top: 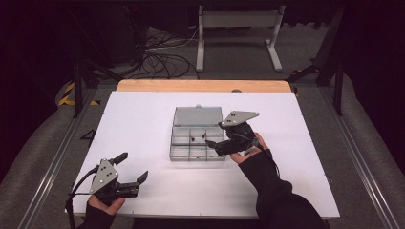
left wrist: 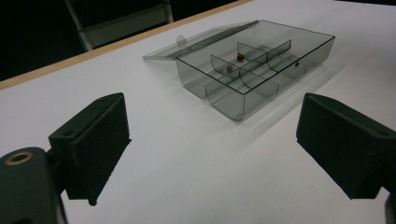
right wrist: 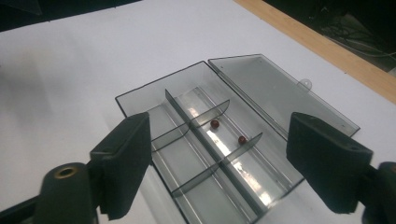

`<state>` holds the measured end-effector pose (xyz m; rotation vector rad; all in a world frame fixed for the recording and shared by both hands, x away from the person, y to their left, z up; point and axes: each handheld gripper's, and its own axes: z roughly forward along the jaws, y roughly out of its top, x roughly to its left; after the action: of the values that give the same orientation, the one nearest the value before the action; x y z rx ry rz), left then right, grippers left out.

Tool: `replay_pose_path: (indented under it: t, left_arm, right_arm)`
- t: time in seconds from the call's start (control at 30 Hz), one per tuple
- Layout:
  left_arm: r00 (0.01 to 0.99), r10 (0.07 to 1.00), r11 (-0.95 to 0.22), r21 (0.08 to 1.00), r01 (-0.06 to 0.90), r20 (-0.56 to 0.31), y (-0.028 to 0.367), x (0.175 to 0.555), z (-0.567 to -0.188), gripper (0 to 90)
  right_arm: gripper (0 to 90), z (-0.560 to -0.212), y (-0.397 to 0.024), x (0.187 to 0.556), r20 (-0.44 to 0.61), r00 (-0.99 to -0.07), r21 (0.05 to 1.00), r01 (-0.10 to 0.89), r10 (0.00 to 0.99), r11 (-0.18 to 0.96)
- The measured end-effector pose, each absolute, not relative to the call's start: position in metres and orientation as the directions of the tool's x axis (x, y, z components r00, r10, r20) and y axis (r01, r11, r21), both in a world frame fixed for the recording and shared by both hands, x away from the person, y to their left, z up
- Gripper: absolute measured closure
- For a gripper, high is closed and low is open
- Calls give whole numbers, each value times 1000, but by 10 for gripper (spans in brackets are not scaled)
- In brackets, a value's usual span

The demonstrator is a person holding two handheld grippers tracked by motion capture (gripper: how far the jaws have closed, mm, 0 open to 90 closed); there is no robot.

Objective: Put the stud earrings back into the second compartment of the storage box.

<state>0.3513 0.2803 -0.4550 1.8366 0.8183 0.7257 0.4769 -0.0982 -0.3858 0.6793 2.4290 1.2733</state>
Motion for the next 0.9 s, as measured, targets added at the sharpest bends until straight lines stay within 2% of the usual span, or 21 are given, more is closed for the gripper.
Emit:
replay_pose_path:
  t: [0.57,0.9]
  left_arm:
    - [596,793,-309,926,217,125,279,351,-455,102]
    - [596,792,-313,925,214,130,278,350,-455,102]
  right_arm:
    - [25,-403,-163,432,-43,-838,888,217,544,405]
    - [11,-443,-206,417,12,-816,892,269,578,362]
